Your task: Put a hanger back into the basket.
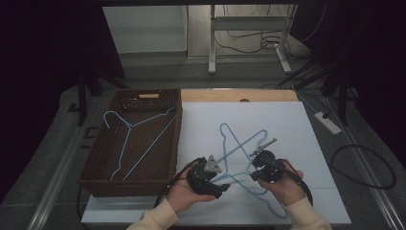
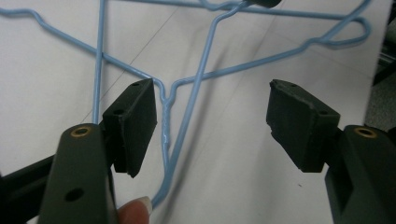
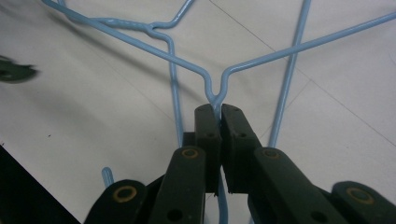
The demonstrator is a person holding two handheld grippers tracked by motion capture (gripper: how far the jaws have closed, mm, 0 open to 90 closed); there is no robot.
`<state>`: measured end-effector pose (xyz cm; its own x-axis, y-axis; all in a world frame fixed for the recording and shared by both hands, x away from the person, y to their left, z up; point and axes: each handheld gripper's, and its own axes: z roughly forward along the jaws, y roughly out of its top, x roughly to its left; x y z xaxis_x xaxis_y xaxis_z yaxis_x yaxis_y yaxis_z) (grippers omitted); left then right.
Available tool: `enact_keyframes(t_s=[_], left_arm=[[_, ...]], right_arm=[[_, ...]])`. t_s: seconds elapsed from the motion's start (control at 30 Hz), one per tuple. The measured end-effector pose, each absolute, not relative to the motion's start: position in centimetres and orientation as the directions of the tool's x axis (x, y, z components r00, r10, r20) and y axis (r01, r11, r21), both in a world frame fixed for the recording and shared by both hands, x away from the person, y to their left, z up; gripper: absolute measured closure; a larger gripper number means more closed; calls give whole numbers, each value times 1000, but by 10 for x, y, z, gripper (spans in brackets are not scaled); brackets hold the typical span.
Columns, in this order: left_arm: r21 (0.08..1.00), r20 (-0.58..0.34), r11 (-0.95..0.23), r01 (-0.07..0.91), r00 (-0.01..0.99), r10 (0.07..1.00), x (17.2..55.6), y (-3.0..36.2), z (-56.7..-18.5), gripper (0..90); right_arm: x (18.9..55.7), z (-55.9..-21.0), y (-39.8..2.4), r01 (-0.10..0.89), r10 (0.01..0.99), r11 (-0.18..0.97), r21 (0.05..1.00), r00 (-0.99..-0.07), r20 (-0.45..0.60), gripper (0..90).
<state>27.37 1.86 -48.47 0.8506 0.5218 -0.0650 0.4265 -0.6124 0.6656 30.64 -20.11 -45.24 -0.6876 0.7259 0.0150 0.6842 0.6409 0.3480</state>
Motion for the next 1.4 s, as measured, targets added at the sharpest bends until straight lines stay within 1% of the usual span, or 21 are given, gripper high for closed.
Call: enact_keyframes(t_s=[0.07, 0.2, 0.33, 0.4, 0.5, 0.57, 0.67, 0.73, 0.83, 0.87, 0.93, 0.97, 1.0, 1.1, 1.13, 1.17, 1.23, 1.27, 1.3, 1.33, 1.4], left_arm=[[649, -65, -627, 430, 853, 518, 279, 13, -491, 385], [634, -61, -639, 435, 852, 520, 285, 7, -498, 416], [619, -47, -653, 436, 851, 523, 290, 3, -503, 510], [610, -30, -668, 427, 854, 520, 292, 2, -505, 538], [599, -33, -680, 422, 862, 506, 293, 1, -507, 614], [595, -27, -686, 418, 863, 504, 293, 0, -507, 699], [597, -33, -688, 412, 869, 493, 294, 0, -507, 771], [601, -35, -688, 407, 873, 486, 295, 1, -506, 791], [611, -32, -691, 387, 884, 466, 295, 2, -505, 823], [611, -23, -694, 380, 886, 464, 294, 2, -505, 833], [611, -14, -697, 375, 886, 464, 294, 2, -505, 855], [611, -13, -695, 377, 883, 468, 294, 3, -505, 855], [610, -11, -694, 383, 880, 475, 294, 3, -505, 856], [612, -8, -692, 383, 878, 478, 295, 5, -505, 858], [618, -5, -689, 379, 878, 479, 295, 7, -504, 858], [618, -5, -689, 379, 878, 479, 295, 7, -504, 858], [628, -5, -680, 379, 875, 484, 295, 8, -502, 859], [641, 2, -670, 375, 872, 490, 295, 10, -501, 859], [641, 2, -670, 375, 872, 490, 295, 10, -501, 859], [647, 5, -663, 376, 868, 497, 295, 11, -500, 859], [661, 15, -651, 374, 861, 509, 294, 13, -497, 860]], right_arm=[[306, -451, -201, 684, 726, 641, 349, -688, 16, 860], [306, -450, -201, 681, 724, 640, 355, -690, 17, 860], [305, -448, -201, 679, 723, 640, 360, -691, 19, 860], [305, -447, -201, 679, 723, 638, 363, -691, 22, 860], [304, -445, -202, 679, 723, 635, 369, -690, 27, 860], [304, -443, -202, 676, 722, 634, 375, -691, 27, 860], [304, -442, -203, 676, 723, 628, 387, -690, 32, 858], [304, -441, -203, 677, 725, 624, 391, -688, 35, 857], [305, -438, -209, 685, 738, 582, 439, -671, 69, 845], [306, -437, -210, 682, 738, 576, 451, -671, 70, 819], [307, -435, -214, 677, 748, 548, 491, -660, 76, 718], [307, -435, -214, 677, 748, 548, 491, -660, 76, 718], [307, -433, -216, 671, 754, 530, 519, -653, 74, 668], [310, -429, -225, 624, 765, 464, 629, -640, 70, 529], [311, -427, -234, 595, 779, 406, 693, -623, 79, 487], [311, -427, -234, 595, 779, 406, 693, -623, 79, 487], [313, -428, -243, 582, 790, 355, 732, -605, 98, 465], [314, -429, -252, 552, 793, 329, 766, -602, 94, 448], [314, -429, -252, 552, 793, 329, 766, -602, 94, 448], [315, -432, -261, 527, 798, 298, 796, -595, 96, 435], [315, -437, -270, 513, 809, 276, 813, -581, 93, 445]])
